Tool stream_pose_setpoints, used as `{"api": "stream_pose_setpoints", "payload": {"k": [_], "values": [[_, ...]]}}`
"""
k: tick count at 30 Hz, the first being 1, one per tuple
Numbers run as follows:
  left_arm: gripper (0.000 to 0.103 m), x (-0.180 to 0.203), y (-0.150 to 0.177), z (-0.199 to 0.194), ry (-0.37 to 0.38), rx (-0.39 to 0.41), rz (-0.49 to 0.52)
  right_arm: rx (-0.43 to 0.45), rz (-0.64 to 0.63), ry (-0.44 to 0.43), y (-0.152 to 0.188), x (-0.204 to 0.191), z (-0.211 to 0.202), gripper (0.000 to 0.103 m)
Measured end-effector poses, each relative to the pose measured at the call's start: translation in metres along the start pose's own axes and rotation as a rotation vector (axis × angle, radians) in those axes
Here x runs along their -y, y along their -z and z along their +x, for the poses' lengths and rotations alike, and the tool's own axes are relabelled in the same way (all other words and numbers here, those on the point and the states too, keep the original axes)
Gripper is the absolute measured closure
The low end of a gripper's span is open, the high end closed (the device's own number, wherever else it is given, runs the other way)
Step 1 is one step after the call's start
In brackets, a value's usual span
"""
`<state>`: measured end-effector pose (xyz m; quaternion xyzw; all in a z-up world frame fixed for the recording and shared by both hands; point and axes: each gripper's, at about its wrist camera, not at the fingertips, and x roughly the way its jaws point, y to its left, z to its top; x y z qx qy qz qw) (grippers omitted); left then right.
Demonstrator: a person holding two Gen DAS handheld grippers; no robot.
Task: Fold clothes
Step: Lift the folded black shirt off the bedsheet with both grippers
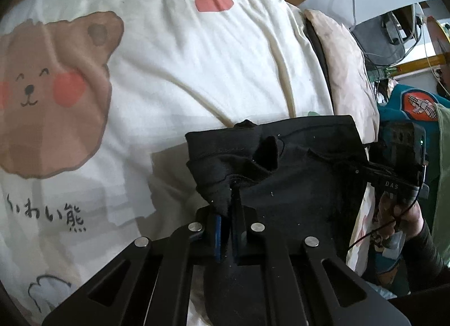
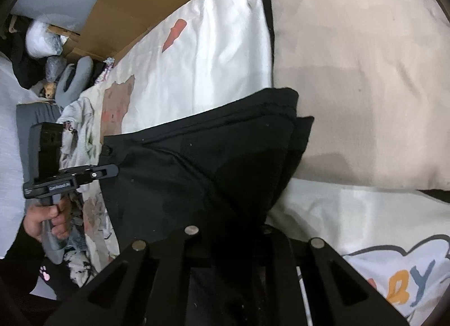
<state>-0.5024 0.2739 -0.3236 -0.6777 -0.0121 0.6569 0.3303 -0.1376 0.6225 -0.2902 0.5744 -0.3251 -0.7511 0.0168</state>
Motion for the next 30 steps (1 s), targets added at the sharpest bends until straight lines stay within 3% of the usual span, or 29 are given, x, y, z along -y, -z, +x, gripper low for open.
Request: {"api": "stream_pose_setpoints", "payload": {"k": [10, 14, 21, 30], "values": [[0.100, 0.029, 0.006, -0.017, -0.068, -0.001, 0.020, -0.001, -0.046, 0.135, 0.001, -0.031, -0.009, 0.094], [0.100, 0.040, 0.008, -0.029, -0.085, -0.001, -0.021, -0.005, -0.068, 0.173, 0.000, -0.047, -0.020, 0.094], [0.100, 0.061, 0.017, -0.055, -0.108, -0.023, -0.020, 0.018, -0.083, 0.149, 0.007, -0.075, -0.050, 0.095], [0.101, 0.094, 0.035, -0.115, -0.153, -0.003, -0.003, 0.061, -0.111, 0.126, 0.021, -0.113, -0.100, 0.095]]}}
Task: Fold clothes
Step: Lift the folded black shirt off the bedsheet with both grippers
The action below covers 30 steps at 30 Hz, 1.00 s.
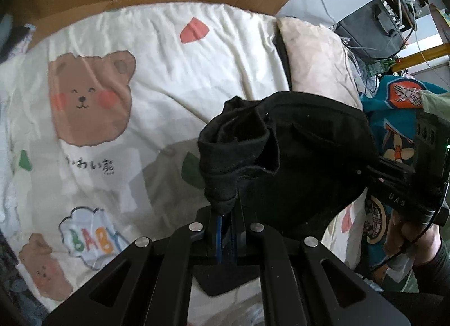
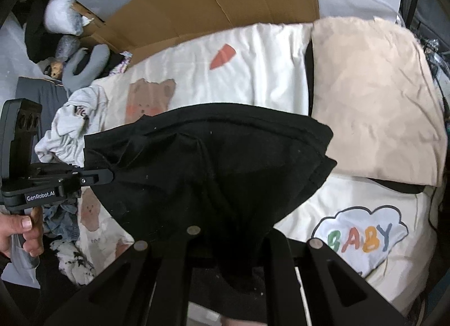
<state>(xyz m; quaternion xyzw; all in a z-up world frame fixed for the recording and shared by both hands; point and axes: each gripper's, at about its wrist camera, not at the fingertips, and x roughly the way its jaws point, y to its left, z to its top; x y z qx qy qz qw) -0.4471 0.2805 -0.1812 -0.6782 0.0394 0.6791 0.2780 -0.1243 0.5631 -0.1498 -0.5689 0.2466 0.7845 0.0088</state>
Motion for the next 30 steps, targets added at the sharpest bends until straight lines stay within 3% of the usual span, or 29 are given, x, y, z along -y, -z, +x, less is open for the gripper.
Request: {"api": "stream_pose_setpoints", "payload": {"k": [18, 30], "values": [[0.101, 0.047, 0.010, -0.147, 0.026, 0.216, -0.052, 0.186, -0.081, -0.021, -0.026, -0.072, -0.151, 0.095], [0.101, 0.087, 0.002, -0.229, 0.019, 0.311, -0.073, 0.240, -0.150, 0.014, -0.058, -0.098, -0.241, 0.095]]}}
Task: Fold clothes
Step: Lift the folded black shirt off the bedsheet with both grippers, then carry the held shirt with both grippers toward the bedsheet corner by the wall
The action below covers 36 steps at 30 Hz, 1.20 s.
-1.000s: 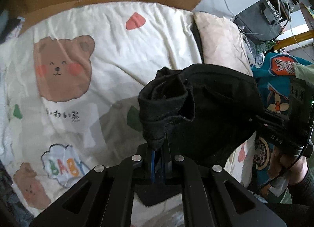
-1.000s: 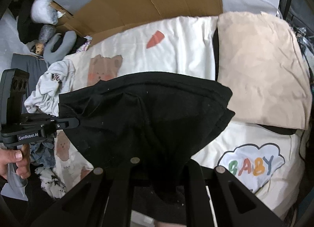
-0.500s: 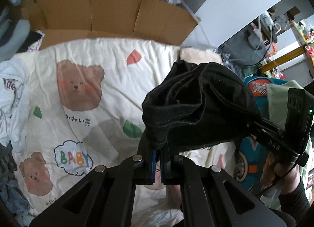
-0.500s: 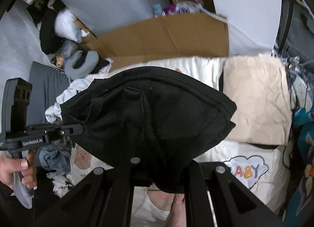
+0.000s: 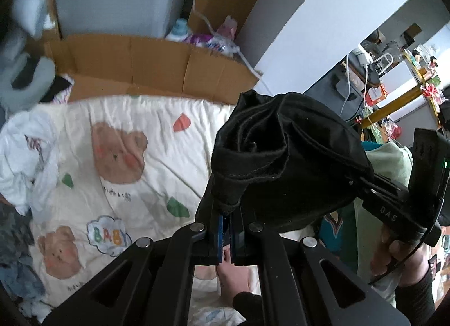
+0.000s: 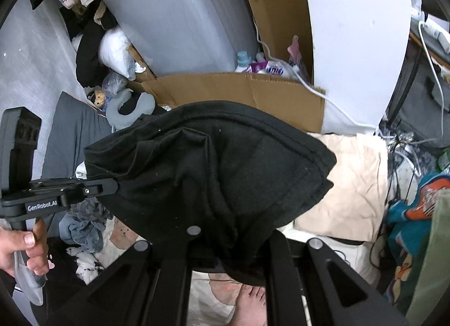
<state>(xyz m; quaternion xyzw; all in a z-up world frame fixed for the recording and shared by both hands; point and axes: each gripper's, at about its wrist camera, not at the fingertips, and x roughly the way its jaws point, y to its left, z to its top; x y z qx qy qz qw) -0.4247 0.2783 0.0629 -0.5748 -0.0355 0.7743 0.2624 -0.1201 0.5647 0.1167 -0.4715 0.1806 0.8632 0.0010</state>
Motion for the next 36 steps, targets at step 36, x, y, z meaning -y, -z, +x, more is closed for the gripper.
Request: {"api": "stream_pose_setpoints", "payload": {"k": [36], "values": [[0.101, 0.152, -0.030, 0.004, 0.130, 0.026, 0.132, 0.136, 0.167, 0.081, 0.022, 0.125, -0.151, 0.095]]}}
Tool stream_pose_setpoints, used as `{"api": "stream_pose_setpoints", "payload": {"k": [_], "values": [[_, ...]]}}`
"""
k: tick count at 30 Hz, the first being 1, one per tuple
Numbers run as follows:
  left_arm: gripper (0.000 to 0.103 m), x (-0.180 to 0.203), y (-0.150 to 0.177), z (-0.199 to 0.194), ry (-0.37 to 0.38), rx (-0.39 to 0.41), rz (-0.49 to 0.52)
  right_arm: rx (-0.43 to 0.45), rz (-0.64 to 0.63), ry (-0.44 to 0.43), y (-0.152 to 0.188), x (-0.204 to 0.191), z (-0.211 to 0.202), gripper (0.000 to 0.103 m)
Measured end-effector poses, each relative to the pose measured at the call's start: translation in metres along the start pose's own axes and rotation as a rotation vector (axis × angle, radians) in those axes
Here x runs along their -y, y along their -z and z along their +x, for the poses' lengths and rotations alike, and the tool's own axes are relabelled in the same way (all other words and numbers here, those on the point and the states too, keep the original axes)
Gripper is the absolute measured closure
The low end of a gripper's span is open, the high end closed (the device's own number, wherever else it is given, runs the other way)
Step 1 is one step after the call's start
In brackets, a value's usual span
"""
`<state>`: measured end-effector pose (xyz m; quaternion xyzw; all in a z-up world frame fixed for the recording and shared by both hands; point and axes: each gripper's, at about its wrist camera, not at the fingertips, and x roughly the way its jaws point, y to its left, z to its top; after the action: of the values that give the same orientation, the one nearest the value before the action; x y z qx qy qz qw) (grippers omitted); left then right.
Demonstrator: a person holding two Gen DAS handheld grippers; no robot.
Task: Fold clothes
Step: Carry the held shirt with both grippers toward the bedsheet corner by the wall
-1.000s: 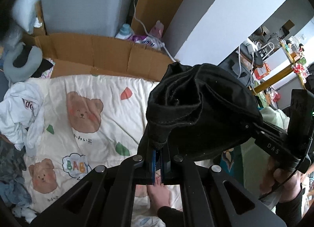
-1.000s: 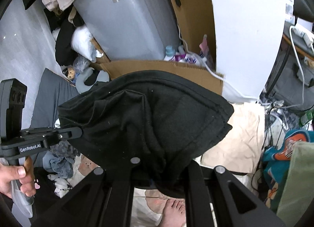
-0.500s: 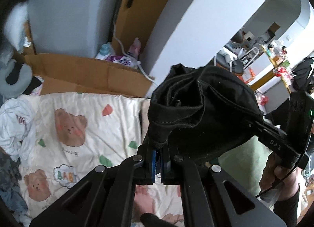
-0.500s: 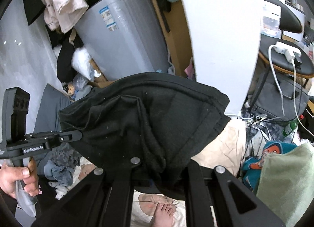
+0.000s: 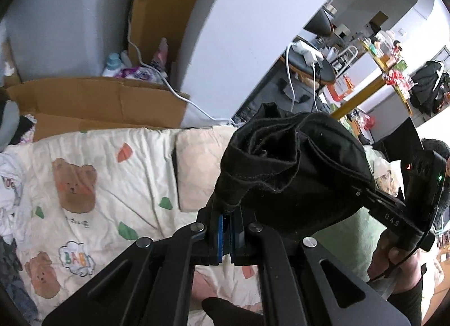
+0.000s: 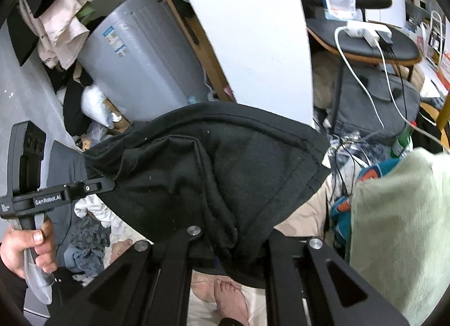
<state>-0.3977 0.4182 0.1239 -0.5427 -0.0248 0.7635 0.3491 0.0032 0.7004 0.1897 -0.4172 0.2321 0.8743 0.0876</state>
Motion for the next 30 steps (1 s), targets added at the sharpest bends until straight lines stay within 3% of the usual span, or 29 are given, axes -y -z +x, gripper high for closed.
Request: {"api": "stream_pose_setpoints", "payload": {"k": [11, 30], "values": [[0.101, 0.006, 0.002, 0.065, 0.075, -0.048, 0.046, -0.006, 0.075, 0.026, 0.031, 0.053, 0.029, 0.095], [0.101, -0.044, -0.006, 0.165, 0.144, -0.104, 0.060, -0.036, 0.126, 0.087, 0.055, 0.101, 0.121, 0.095]]}}
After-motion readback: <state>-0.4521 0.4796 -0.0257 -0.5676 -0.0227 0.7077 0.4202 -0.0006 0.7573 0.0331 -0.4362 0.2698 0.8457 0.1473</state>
